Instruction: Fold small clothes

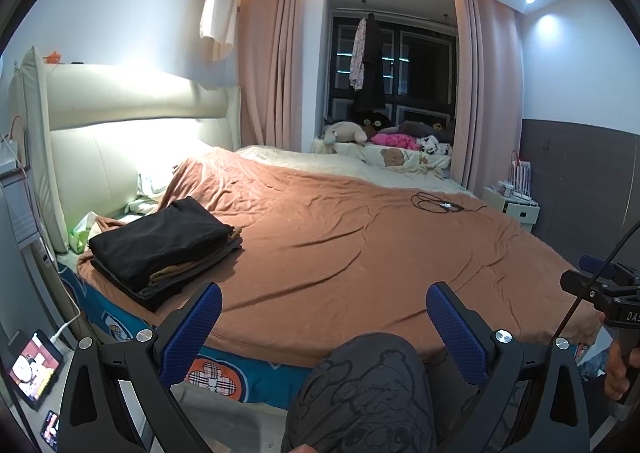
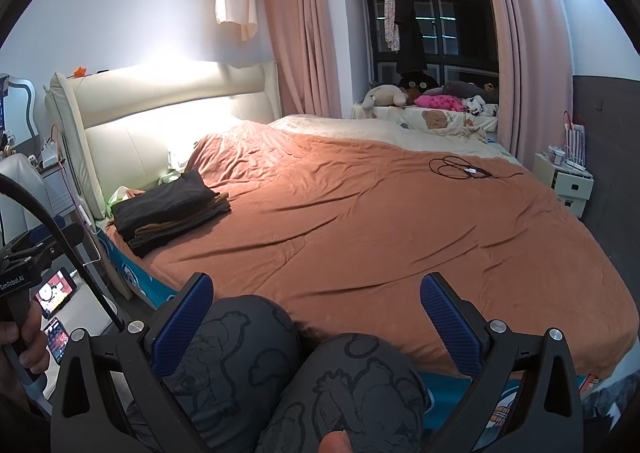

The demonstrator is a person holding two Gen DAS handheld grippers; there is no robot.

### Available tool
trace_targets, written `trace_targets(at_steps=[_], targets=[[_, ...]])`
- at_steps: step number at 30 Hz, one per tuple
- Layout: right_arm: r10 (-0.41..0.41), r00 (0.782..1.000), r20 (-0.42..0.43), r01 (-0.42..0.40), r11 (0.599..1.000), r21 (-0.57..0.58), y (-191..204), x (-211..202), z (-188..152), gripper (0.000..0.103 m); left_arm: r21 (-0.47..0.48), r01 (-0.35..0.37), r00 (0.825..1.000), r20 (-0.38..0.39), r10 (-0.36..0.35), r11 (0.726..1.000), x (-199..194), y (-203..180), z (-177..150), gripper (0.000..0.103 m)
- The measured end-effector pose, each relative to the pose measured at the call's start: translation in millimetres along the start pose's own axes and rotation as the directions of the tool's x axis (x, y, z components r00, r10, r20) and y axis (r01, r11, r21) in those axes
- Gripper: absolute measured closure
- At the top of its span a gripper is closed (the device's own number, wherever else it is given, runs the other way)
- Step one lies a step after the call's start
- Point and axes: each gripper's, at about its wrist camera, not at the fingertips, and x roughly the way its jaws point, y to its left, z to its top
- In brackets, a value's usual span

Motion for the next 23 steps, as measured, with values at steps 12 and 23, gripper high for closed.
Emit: trace_targets(at_steps=[12, 23], targets=[[0.005, 1.0, 0.0, -0.005, 1.0, 0.014, 0.0, 1.8, -2.1, 0.0, 0.002, -0.014, 1.0, 0.018, 0.014, 1.0, -7.1, 3.8, 4.6, 0.0], [0.004, 1.0, -0.016, -0.004, 1.0, 0.017, 1.3, 5.2, 0.6, 0.0, 0.001, -0.013, 1.0, 0.018, 0.013, 1.0, -6.2, 9.3, 4.5, 0.0]])
